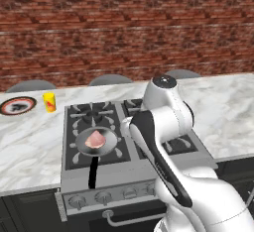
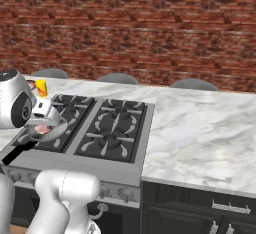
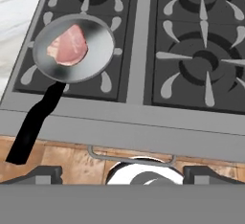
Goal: Pick up the pan with the steak in it and place it on the dining table. Then place the steak on the plate.
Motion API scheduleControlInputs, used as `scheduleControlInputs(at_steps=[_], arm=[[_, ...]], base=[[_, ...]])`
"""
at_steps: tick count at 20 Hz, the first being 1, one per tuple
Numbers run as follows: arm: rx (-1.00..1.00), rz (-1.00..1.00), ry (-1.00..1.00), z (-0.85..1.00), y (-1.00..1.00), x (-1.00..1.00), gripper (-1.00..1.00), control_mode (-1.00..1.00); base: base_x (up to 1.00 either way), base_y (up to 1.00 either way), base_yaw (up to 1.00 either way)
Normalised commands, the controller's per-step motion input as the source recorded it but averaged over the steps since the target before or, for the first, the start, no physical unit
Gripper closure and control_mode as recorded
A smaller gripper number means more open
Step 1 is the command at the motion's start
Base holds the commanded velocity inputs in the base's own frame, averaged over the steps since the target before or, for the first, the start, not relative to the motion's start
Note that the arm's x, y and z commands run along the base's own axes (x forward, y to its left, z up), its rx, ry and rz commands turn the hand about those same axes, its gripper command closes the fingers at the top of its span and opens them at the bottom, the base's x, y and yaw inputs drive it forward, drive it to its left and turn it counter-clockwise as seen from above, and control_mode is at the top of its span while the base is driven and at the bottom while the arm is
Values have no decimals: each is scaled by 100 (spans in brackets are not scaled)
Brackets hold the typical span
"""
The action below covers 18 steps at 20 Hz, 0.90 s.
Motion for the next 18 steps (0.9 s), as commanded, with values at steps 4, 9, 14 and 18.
scheduleControlInputs(at_steps=[4,9,14,18], arm=[[2,0,0,-32,47,5,-100,-100],[6,0,0,-37,48,3,-100,-100],[5,0,0,-40,52,0,-100,-100],[4,0,0,-38,55,0,-100,-100]], base=[[0,0,0],[0,0,0],[0,0,0],[0,0,0]])
